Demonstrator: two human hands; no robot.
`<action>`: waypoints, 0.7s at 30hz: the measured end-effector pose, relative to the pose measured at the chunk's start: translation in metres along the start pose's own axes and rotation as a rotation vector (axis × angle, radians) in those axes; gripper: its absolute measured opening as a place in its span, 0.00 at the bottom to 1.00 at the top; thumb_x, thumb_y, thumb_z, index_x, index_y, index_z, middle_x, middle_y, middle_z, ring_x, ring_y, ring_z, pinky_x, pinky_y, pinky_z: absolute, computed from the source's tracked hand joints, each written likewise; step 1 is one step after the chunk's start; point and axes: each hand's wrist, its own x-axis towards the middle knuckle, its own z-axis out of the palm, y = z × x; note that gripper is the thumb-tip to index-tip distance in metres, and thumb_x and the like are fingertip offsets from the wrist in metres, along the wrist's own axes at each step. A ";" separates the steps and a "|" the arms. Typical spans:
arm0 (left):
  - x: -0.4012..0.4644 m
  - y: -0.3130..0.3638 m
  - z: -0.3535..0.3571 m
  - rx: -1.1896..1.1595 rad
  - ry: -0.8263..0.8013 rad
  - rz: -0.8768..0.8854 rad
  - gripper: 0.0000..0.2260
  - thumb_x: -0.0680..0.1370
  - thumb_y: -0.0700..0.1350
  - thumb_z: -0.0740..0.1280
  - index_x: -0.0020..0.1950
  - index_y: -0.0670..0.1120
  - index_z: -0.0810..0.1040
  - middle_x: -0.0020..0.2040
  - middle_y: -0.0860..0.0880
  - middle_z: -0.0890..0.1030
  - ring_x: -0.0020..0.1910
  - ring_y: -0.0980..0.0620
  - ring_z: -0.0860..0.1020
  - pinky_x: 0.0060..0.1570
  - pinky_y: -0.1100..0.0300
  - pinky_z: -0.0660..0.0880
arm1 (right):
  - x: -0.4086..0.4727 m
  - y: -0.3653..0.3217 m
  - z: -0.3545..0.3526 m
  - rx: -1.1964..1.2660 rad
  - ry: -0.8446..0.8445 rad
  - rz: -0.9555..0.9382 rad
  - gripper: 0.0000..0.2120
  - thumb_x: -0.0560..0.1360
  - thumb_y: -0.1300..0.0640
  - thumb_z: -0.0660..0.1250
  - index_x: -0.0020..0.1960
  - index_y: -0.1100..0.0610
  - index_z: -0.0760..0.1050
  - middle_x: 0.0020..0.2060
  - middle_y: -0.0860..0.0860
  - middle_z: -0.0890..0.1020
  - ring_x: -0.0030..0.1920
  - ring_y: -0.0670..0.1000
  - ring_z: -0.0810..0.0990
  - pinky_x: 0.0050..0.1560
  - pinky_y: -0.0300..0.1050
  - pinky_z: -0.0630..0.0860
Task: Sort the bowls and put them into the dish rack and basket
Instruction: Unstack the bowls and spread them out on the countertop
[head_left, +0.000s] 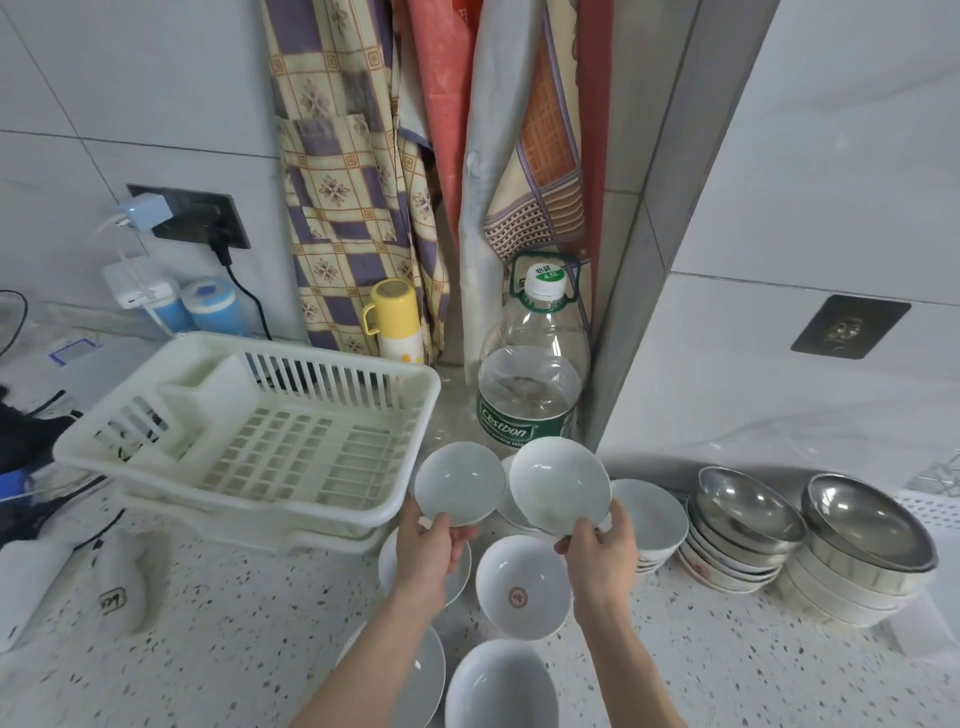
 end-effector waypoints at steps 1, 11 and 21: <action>-0.006 -0.002 -0.002 0.004 -0.018 0.002 0.23 0.78 0.31 0.57 0.70 0.51 0.69 0.44 0.33 0.81 0.23 0.58 0.77 0.17 0.68 0.60 | -0.005 0.000 -0.005 0.023 0.001 0.002 0.19 0.73 0.66 0.57 0.61 0.52 0.72 0.28 0.52 0.81 0.28 0.47 0.80 0.37 0.49 0.78; -0.072 -0.021 -0.063 0.192 -0.141 -0.012 0.23 0.77 0.34 0.58 0.63 0.59 0.74 0.32 0.40 0.83 0.20 0.55 0.63 0.19 0.65 0.58 | -0.051 0.012 -0.037 0.172 -0.009 0.058 0.16 0.74 0.68 0.57 0.56 0.55 0.74 0.27 0.54 0.77 0.27 0.48 0.76 0.32 0.46 0.70; -0.090 -0.011 -0.160 0.142 -0.055 0.042 0.22 0.79 0.33 0.60 0.64 0.58 0.74 0.32 0.37 0.81 0.18 0.56 0.61 0.19 0.65 0.57 | -0.109 0.022 -0.008 0.074 -0.109 0.034 0.18 0.73 0.66 0.58 0.56 0.48 0.74 0.21 0.50 0.78 0.24 0.42 0.75 0.31 0.43 0.71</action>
